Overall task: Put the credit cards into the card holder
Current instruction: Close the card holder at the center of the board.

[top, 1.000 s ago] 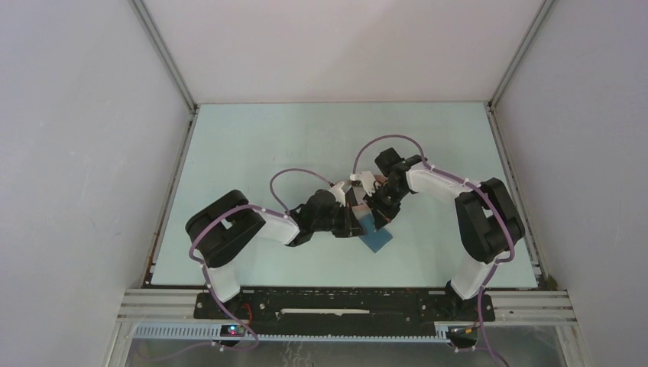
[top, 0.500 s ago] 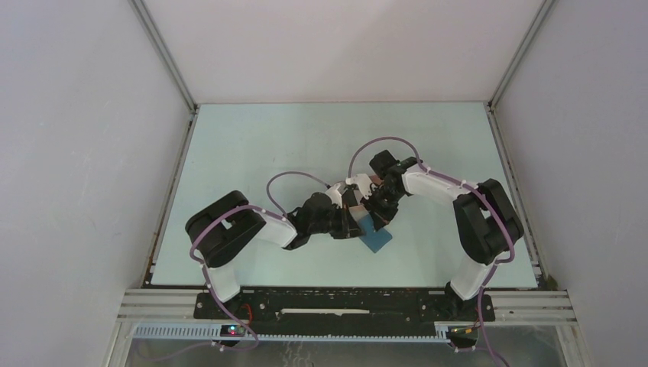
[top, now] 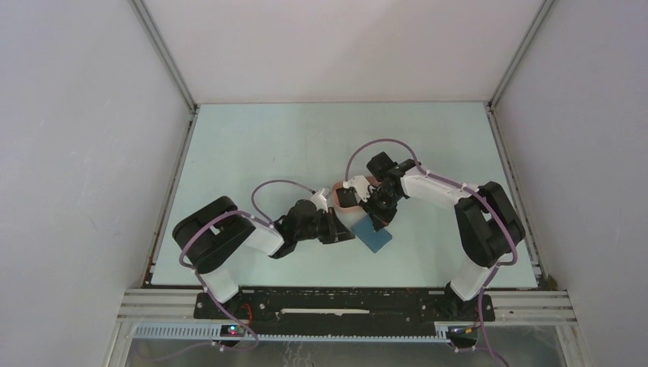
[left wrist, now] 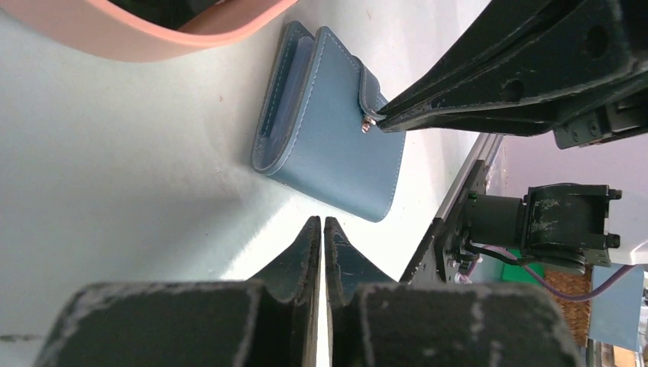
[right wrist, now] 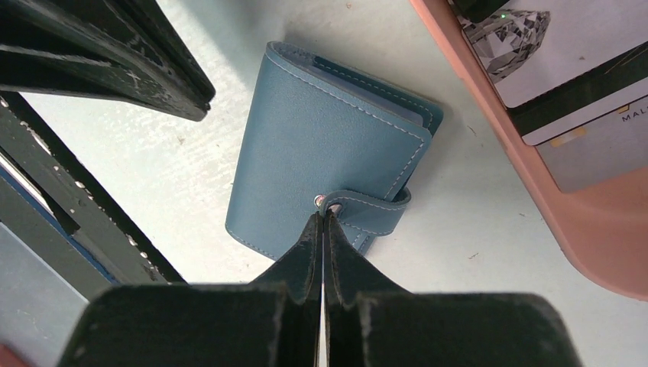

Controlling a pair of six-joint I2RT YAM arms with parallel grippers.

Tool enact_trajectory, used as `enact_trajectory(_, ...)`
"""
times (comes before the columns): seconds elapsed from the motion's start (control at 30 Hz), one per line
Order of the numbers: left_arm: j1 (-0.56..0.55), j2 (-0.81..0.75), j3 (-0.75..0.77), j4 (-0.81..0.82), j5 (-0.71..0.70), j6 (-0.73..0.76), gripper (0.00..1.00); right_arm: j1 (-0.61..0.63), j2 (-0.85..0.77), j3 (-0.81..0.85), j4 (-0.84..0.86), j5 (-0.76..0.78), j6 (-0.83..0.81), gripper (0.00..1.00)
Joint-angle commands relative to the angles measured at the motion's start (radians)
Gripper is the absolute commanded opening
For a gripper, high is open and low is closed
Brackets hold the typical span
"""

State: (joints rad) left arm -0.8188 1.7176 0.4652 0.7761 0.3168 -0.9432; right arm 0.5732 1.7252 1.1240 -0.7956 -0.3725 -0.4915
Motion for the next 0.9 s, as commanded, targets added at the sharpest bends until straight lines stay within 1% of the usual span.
enact_trajectory(0.0,0.016,-0.068,-0.035,0.051,-0.019,-0.008,0.09,0.014,-0.043,-0.027,-0.008,0.019,-0.025,0.0)
enact_trajectory(0.4,0.053,-0.102,-0.096,0.05,-0.004,-0.009,0.1,0.037,-0.059,-0.033,-0.009,0.028,-0.043,0.0)
enact_trajectory(0.67,0.066,-0.119,-0.121,0.049,-0.003,-0.005,0.1,0.079,-0.047,-0.039,-0.004,0.081,-0.045,0.0)
enact_trajectory(0.87,0.075,-0.141,-0.138,0.029,-0.004,0.006,0.1,0.128,-0.039,-0.06,-0.005,0.154,-0.058,0.0)
